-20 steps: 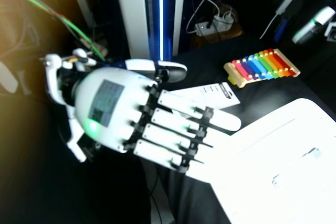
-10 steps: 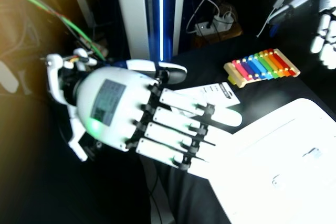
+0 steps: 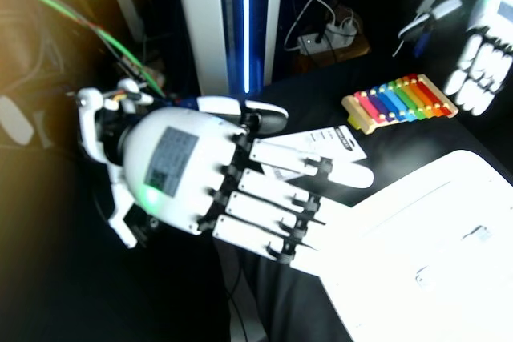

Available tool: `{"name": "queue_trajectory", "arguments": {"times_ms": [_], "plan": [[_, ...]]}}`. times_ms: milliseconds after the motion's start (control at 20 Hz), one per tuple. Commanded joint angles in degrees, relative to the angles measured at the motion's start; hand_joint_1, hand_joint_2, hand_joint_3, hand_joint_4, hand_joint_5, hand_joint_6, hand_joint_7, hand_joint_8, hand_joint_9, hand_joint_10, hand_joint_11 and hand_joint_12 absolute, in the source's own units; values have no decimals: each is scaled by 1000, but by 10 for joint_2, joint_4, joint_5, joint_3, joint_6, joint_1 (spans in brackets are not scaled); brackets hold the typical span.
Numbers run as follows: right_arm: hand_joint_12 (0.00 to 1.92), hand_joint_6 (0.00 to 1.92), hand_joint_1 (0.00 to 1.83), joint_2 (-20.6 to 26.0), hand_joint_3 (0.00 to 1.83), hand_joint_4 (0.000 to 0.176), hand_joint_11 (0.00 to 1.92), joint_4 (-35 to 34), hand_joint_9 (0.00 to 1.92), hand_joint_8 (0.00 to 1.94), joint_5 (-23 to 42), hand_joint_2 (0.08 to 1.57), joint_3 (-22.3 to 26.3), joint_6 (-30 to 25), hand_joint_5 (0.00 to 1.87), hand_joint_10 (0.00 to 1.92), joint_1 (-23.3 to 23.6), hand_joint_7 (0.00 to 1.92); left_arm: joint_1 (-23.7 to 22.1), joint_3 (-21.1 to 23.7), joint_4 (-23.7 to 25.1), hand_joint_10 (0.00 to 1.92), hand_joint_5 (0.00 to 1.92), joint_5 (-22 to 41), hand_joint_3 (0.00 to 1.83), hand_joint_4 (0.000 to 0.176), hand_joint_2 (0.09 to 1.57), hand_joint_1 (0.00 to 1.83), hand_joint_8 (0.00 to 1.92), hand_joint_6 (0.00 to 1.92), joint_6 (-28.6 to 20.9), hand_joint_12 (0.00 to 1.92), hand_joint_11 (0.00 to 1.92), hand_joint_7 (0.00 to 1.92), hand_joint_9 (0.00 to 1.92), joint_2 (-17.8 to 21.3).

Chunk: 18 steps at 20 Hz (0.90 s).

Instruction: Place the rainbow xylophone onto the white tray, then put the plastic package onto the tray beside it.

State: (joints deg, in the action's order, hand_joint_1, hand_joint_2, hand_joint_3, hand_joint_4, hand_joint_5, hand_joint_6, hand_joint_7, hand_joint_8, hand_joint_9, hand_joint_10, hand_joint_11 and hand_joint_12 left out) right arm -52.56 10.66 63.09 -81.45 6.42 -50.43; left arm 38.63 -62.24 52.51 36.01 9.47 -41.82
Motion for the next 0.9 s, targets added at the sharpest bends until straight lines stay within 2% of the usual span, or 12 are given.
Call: {"name": "queue_trajectory", "arguments": {"times_ms": [0, 50, 100, 150, 200, 250, 350, 450, 550, 700, 850], "plan": [[53, 0, 633, 0, 0, 119, 58, -30, 24, 0, 62, 908, -3, -6, 0, 0, 5, 0, -12, -5, 0, 0, 0, 23, 0, 26, 685, 652, 0, 0, -25, 1, 18, 0, 1, -7], [55, 0, 635, 0, 0, 118, 60, -29, 25, 0, 62, 902, -3, -7, 0, 2, 5, 0, -17, -8, 17, 0, 0, 18, 0, 38, 672, 685, 0, 0, -37, 0, 3, 0, 0, -13], [59, 0, 622, 0, 0, 117, 63, -29, 32, 0, 62, 900, -3, -7, 0, 4, 5, 0, -20, -10, 33, 0, 0, 12, 0, 0, 668, 668, 0, 0, -44, 7, 18, 0, 0, -18], [57, 0, 627, 0, 0, 119, 53, -28, 31, 0, 62, 901, -3, -8, 0, 3, 5, 0, -21, -10, 46, 0, 0, 7, 0, 0, 666, 630, 0, 0, -50, 13, 33, 0, 0, -20], [55, 0, 612, -1, 0, 113, 44, -28, 29, 0, 62, 904, -3, -8, 0, 2, 5, 0, -23, -11, 63, 0, 0, 3, 0, 0, 658, 601, 0, 0, -65, 7, 21, 0, 0, -22], [55, 0, 613, -2, 0, 116, 40, -28, 31, 0, 62, 901, -3, -8, 0, 3, 5, 0, -24, -12, 73, 0, 0, 1, 0, 1, 652, 571, 0, 0, -75, 8, 24, 0, 0, -24], [57, 0, 601, -3, 0, 115, 41, -28, 30, 0, 62, 883, -2, -9, 0, 2, 5, 0, -24, -12, 78, 0, 0, -4, 0, 20, 644, 564, 0, 0, -78, 2, 10, 0, 0, -25], [58, 0, 605, -4, 0, 124, 37, -28, 32, 0, 62, 871, -2, -11, 0, 2, 5, 0, -24, -11, 85, 0, 0, -7, 0, 0, 659, 550, 0, 0, -84, 12, 34, 0, 0, -25], [69, 0, 616, -4, 0, 131, 53, -28, 49, 0, 62, 863, -2, -11, 0, 8, 5, 0, -24, -11, 96, 0, 0, -11, 1, 2, 669, 592, 0, 0, -94, 1, 2, 0, 0, -25], [85, 0, 632, -5, 0, 124, 72, -28, 49, 0, 62, 854, -2, -11, 0, 6, 5, 0, -19, -10, 97, 0, 0, -18, 0, 0, 652, 581, 0, 0, -95, 0, 0, 0, 0, -26], [98, 0, 615, -7, 0, 126, 84, -28, 45, 0, 62, 835, -2, -11, 0, 3, 5, 0, -8, -6, 97, 0, 0, -25, 0, 0, 659, 513, 0, 0, -95, 3, 6, 0, 0, -24]]}}
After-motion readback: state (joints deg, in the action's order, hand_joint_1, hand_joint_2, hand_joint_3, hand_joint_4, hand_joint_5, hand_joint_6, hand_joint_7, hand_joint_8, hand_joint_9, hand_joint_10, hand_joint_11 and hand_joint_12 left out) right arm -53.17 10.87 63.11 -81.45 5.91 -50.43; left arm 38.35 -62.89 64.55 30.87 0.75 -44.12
